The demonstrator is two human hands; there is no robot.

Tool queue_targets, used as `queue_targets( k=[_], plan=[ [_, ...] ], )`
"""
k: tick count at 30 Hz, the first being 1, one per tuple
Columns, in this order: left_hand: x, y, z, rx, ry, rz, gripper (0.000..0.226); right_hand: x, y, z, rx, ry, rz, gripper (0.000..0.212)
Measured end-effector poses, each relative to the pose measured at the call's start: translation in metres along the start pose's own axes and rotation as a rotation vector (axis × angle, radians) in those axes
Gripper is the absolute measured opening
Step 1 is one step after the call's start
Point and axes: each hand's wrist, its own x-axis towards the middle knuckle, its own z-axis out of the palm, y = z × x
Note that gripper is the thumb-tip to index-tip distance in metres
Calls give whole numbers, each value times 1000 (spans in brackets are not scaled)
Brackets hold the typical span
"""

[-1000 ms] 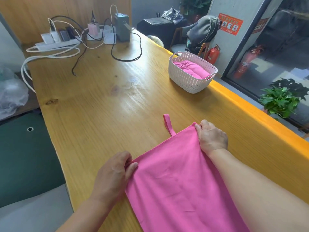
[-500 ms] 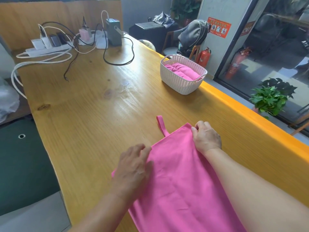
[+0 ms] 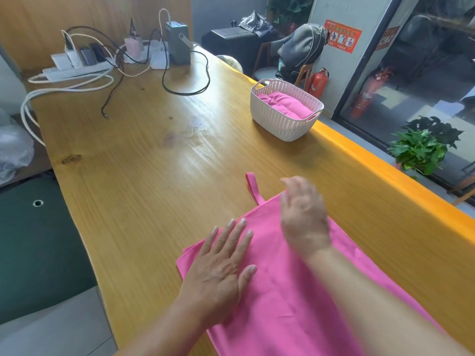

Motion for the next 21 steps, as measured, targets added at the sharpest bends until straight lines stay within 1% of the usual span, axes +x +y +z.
queue_targets(
  k=[1,3,4,5,6,11,12,14,15,16,18,19,21],
  plan=[
    [-3,-2,4,8,-15,-3,62,-21,-17,2,86,-79,-71,47],
    [-6,-8,9,-1,-43,-12,65,-62,-42,9,160,-329,-188,61],
    [-6,-11,11,3,-54,-3,67,-72,-43,12,143,-437,-206,70],
    [-6,-14,12,14,-56,8,68,-74,-38,14,92,-502,-196,79],
    [-6,-15,12,24,-54,12,69,-69,-29,13,27,-533,-169,85],
    [-7,-16,9,50,-68,13,75,-24,40,1,-183,-549,62,78],
    [-7,-16,9,56,-69,11,75,-20,49,-1,-197,-551,112,77],
    [-7,-15,6,65,-91,7,76,-22,47,-6,-191,-493,177,75],
    [-8,-15,6,65,-90,10,76,-29,37,-9,-159,-451,148,74],
    [-8,-15,5,55,-95,10,76,-39,22,-11,-104,-427,74,73],
    [-7,-15,6,43,-83,19,77,-70,-1,-14,-2,-461,-63,76],
    [-7,-17,8,41,-76,18,78,-82,-3,-13,3,-498,-94,80],
    [-7,-16,6,31,-107,11,80,-86,21,-14,-61,-522,-60,87]
  ],
)
